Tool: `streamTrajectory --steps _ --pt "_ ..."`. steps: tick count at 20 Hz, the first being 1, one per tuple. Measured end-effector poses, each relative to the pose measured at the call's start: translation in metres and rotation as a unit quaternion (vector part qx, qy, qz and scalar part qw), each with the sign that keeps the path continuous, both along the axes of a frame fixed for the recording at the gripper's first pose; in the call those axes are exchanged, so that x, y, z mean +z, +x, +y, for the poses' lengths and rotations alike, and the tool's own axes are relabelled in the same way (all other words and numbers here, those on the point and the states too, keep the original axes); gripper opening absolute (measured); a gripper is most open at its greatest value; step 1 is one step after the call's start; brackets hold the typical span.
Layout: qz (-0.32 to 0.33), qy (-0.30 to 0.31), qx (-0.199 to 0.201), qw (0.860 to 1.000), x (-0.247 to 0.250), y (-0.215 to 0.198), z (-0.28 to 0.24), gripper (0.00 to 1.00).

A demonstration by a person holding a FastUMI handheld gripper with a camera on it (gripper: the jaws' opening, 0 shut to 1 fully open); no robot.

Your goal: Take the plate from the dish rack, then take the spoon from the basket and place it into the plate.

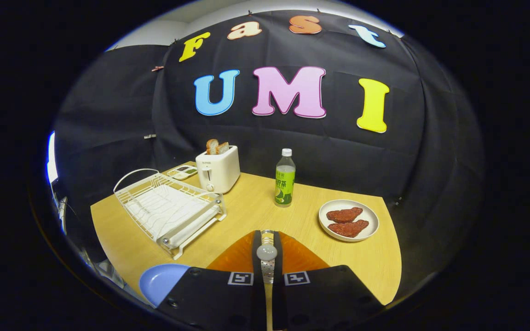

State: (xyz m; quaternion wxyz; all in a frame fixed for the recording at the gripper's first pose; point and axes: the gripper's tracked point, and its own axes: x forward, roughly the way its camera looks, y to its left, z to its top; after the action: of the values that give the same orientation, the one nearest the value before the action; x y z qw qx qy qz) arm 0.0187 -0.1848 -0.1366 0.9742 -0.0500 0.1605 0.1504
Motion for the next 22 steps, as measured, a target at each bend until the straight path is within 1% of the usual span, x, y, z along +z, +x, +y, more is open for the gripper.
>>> streamTrajectory --steps 3,6,9,11,16,18,20,22 --pt "-0.010 0.007 0.005 1.000 0.023 -0.031 0.018 0.09" --pt "-0.007 0.014 0.031 0.999 0.023 -0.062 0.055 0.09" --pt "0.006 0.012 0.062 0.998 -0.001 -0.084 0.092 0.09" --pt "0.031 0.008 0.077 0.997 -0.029 -0.093 0.112 0.09" --pt "0.057 -0.023 0.101 0.993 -0.072 -0.104 0.140 0.09" --pt "0.073 -0.039 0.100 0.992 -0.087 -0.106 0.140 0.10" --pt "0.076 -0.040 0.097 0.992 -0.090 -0.109 0.139 0.12" --pt "0.094 -0.036 0.090 0.991 -0.098 -0.116 0.136 0.15"
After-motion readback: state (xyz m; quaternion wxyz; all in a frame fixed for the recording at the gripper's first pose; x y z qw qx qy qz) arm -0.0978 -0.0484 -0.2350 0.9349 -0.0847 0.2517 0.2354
